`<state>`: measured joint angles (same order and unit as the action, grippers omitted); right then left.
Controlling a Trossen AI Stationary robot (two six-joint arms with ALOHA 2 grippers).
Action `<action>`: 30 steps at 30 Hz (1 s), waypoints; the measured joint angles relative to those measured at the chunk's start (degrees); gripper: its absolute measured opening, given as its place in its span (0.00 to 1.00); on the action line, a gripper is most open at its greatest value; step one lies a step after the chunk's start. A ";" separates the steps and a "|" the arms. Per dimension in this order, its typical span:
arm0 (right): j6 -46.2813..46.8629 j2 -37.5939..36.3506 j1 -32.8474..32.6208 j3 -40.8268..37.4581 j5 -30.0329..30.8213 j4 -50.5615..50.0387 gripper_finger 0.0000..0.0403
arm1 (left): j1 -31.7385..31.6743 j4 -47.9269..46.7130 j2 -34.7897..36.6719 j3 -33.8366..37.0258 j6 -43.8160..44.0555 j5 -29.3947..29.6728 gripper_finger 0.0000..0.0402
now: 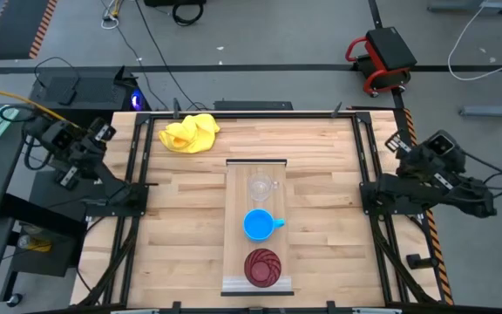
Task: Stack small to large cups/mugs on shelf
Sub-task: Return to Home Position
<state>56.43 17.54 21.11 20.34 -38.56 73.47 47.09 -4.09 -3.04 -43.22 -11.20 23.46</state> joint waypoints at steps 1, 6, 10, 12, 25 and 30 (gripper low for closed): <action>0.44 -0.82 0.49 0.00 0.01 -0.11 0.03 | 0.00 -0.41 1.02 0.00 -0.03 -0.02 0.08; 1.04 -4.41 2.01 0.00 -0.22 -0.10 0.03 | 0.00 -1.62 2.73 -0.62 -1.43 0.65 0.06; -0.39 -8.20 2.54 0.00 -1.20 -0.08 0.03 | 0.00 -1.94 2.79 -2.32 -1.50 0.31 0.06; -0.99 -10.35 2.60 0.00 -1.19 -0.05 0.03 | 0.00 -2.40 2.77 -2.70 -1.50 0.24 0.07; -2.69 -17.39 2.57 0.02 -1.91 3.35 0.03 | 0.02 -2.11 2.77 -3.39 -4.19 -3.03 0.07; -5.16 -17.42 2.55 -0.26 -1.73 3.52 0.03 | 0.01 -1.91 2.77 -3.11 -3.59 -4.09 0.06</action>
<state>51.27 0.12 23.66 20.07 -40.29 76.99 47.10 -6.00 -0.27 -46.33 -14.79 19.37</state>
